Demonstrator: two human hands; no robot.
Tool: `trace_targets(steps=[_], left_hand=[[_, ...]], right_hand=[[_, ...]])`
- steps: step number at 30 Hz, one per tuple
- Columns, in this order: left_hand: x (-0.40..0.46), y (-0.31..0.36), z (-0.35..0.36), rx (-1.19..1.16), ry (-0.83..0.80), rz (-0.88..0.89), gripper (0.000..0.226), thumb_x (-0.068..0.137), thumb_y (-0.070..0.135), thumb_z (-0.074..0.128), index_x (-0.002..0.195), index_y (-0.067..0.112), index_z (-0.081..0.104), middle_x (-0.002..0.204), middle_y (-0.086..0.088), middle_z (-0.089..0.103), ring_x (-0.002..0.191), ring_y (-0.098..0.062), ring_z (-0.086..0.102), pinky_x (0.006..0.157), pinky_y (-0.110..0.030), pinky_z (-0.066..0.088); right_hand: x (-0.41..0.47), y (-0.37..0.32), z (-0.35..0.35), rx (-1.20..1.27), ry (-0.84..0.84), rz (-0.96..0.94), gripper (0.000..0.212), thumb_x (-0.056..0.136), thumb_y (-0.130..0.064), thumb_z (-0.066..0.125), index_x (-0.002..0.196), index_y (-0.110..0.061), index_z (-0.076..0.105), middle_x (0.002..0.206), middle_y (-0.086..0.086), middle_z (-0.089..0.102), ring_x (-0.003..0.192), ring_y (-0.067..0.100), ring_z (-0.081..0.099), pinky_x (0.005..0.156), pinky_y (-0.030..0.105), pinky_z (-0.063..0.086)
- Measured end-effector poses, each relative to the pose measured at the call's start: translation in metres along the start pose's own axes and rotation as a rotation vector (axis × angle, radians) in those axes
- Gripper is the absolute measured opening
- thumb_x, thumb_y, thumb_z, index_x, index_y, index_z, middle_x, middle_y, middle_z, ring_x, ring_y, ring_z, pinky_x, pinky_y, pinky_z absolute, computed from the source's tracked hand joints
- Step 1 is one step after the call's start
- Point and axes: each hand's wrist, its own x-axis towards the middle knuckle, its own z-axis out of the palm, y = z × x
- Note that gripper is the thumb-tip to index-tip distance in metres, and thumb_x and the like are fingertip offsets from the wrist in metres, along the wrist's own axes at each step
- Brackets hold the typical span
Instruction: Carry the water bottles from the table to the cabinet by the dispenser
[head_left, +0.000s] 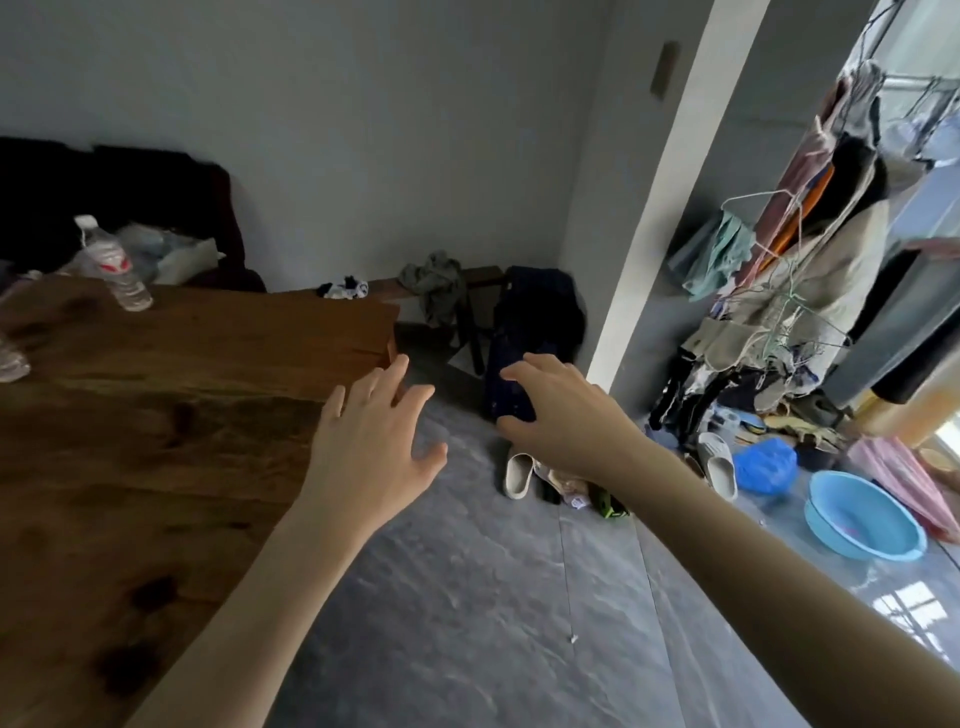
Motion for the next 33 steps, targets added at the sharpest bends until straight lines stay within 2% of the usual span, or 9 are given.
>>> trace_targets(steps=[10,20,24,30,33], left_hand=[[0.126,-0.016,0.021,0.026,-0.068,-0.072,0.067,0.097,0.059,0.052,0.155,0.033,0.031,0.172,0.000,0.009,0.157,-0.023,0.017,0.125,-0.049,0.019],[0.306,0.003,0.022,0.024,-0.042,-0.169,0.068,0.096,0.061,0.052,0.155,0.033,0.031,0.172,0.000,0.010,0.156,-0.025,0.019,0.125,-0.048,0.021],[0.349,-0.004,0.030,0.024,-0.069,-0.242,0.070,0.095,0.063,0.052,0.155,0.035,0.030,0.171,-0.001,0.009,0.157,-0.026,0.019,0.126,-0.049,0.023],[0.397,-0.034,0.043,0.012,-0.087,-0.386,0.069,0.095,0.061,0.053,0.155,0.035,0.030,0.171,-0.001,0.010,0.157,-0.026,0.015,0.125,-0.048,0.018],[0.420,-0.053,0.052,0.007,-0.081,-0.415,0.069,0.094,0.061,0.055,0.154,0.034,0.033,0.171,-0.001,0.014,0.156,-0.026,0.021,0.124,-0.047,0.021]], right_hand=[[0.133,0.048,0.007,0.003,-0.055,-0.047,0.060,0.093,-0.039,0.053,0.149,-0.025,0.037,0.157,0.000,0.031,0.138,0.026,0.036,0.107,0.045,0.036],[0.311,0.129,-0.037,-0.001,-0.051,-0.152,0.061,0.092,-0.043,0.054,0.149,-0.026,0.039,0.161,0.004,0.027,0.144,0.027,0.031,0.112,0.048,0.036],[0.368,0.135,-0.036,0.009,-0.086,-0.221,0.059,0.093,-0.043,0.054,0.148,-0.026,0.039,0.159,0.003,0.030,0.142,0.027,0.034,0.111,0.047,0.037],[0.437,0.132,-0.017,-0.003,-0.192,-0.310,0.061,0.093,-0.042,0.057,0.149,-0.025,0.039,0.158,0.002,0.030,0.142,0.027,0.033,0.112,0.046,0.036],[0.476,0.128,-0.011,-0.009,-0.213,-0.345,0.061,0.094,-0.042,0.057,0.149,-0.025,0.038,0.159,0.003,0.029,0.143,0.026,0.032,0.111,0.046,0.037]])
